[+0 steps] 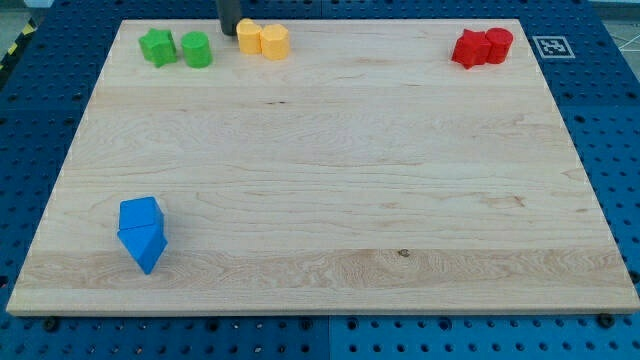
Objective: Push green star along with green circle slightly right and down a bit
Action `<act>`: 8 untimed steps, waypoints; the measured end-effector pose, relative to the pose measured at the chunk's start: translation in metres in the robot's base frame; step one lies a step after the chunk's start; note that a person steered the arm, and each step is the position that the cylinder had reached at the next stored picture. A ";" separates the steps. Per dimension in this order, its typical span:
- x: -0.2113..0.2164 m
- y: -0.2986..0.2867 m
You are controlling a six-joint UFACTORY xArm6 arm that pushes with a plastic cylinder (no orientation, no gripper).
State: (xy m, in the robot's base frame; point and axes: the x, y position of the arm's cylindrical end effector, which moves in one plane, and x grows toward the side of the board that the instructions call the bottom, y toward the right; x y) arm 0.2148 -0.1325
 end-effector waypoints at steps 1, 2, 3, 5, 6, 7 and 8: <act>0.009 0.003; 0.018 0.007; 0.014 -0.005; -0.018 -0.129; 0.004 -0.171; 0.018 -0.172; 0.022 -0.164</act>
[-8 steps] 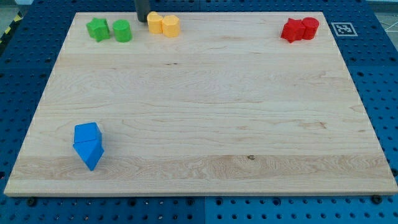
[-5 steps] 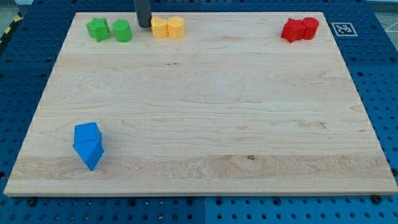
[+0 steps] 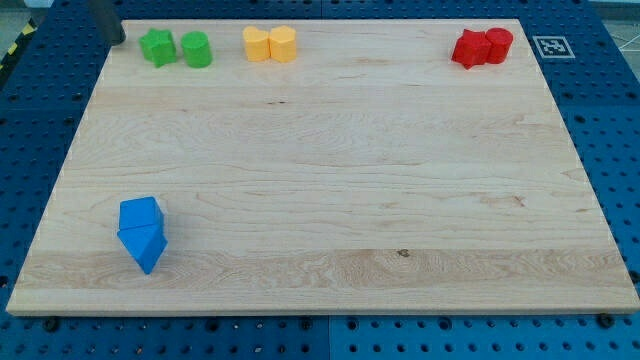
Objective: Push green star along with green circle slightly right and down a bit
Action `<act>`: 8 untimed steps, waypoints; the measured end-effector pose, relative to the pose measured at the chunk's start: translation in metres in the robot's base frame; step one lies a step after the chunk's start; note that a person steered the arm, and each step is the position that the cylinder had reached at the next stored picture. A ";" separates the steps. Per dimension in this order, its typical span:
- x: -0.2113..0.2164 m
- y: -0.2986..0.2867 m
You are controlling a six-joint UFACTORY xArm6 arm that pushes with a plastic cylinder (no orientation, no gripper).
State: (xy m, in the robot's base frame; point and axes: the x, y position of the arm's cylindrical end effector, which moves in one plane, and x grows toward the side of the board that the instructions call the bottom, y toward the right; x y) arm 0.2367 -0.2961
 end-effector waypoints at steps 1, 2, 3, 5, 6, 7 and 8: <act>0.002 0.009; 0.002 0.024; 0.007 0.045; 0.014 0.084; 0.014 0.071; 0.015 0.043; 0.016 0.049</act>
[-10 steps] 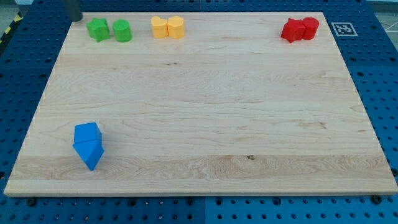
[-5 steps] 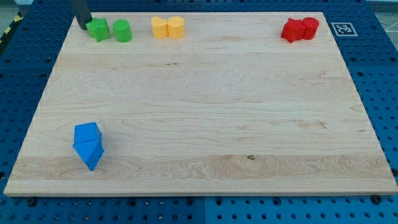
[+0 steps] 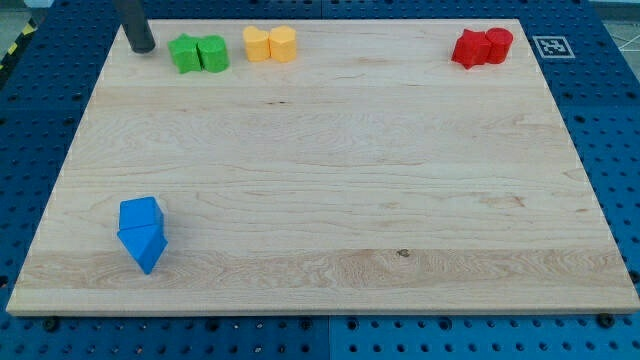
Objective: Push green star along with green circle slightly right and down a bit
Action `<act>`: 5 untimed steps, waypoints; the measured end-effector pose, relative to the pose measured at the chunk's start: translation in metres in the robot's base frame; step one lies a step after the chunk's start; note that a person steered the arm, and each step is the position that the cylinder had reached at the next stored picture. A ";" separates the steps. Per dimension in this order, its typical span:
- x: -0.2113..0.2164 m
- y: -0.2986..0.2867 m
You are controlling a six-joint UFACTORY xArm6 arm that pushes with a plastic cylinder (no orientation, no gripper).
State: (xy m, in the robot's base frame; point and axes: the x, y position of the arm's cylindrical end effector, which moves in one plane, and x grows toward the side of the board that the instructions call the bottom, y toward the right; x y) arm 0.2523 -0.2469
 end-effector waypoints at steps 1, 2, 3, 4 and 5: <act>0.000 0.019; 0.000 0.040; 0.001 0.063; 0.001 0.083; 0.001 0.089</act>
